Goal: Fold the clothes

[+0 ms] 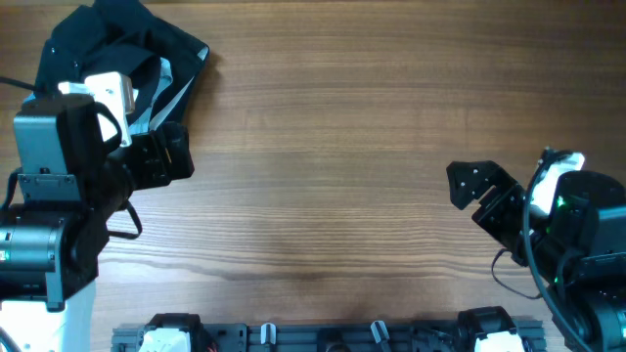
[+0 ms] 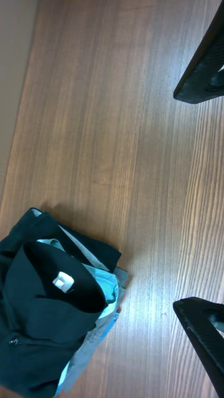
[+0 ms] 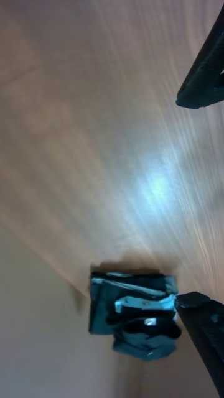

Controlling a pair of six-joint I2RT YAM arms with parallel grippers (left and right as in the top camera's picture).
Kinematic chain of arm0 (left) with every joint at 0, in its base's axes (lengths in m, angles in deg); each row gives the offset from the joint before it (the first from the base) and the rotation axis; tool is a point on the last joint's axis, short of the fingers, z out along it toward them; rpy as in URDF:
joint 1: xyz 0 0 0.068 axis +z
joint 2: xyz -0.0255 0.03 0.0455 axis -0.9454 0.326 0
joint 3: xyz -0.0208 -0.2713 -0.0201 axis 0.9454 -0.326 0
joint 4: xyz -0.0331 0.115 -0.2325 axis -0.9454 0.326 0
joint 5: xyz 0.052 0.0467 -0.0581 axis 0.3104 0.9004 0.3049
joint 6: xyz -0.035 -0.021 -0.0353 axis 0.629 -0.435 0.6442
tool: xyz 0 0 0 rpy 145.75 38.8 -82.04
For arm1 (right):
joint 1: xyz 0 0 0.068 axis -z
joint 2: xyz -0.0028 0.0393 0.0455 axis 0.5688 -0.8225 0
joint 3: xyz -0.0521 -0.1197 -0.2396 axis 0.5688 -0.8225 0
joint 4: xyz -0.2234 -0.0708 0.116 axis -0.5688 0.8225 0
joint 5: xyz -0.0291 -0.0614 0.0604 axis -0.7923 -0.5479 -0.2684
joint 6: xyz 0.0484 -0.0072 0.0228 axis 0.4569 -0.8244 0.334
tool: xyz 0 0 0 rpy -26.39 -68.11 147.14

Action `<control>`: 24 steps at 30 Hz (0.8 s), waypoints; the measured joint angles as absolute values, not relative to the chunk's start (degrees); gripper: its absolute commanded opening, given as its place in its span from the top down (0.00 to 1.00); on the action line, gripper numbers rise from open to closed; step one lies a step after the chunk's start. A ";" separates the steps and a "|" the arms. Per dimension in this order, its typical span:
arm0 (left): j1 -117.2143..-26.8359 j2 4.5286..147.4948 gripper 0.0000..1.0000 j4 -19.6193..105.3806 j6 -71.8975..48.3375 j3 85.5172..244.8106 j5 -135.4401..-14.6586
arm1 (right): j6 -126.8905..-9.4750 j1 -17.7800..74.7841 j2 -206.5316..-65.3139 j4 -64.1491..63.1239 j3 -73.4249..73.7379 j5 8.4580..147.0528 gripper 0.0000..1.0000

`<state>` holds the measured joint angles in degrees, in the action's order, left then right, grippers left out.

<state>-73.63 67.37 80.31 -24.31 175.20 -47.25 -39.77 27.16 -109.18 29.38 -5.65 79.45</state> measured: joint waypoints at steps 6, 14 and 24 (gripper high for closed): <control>-73.63 67.37 0.00 80.31 -24.29 175.20 -47.25 | -65.65 26.24 -109.09 13.62 -5.95 84.52 0.00; -73.63 67.37 0.00 80.31 -24.31 175.20 -47.25 | -99.13 26.17 -100.94 8.53 -16.09 99.25 0.01; -73.70 67.45 0.00 80.31 -24.29 175.22 -47.25 | -107.35 26.13 -79.78 -5.90 -44.27 101.42 0.00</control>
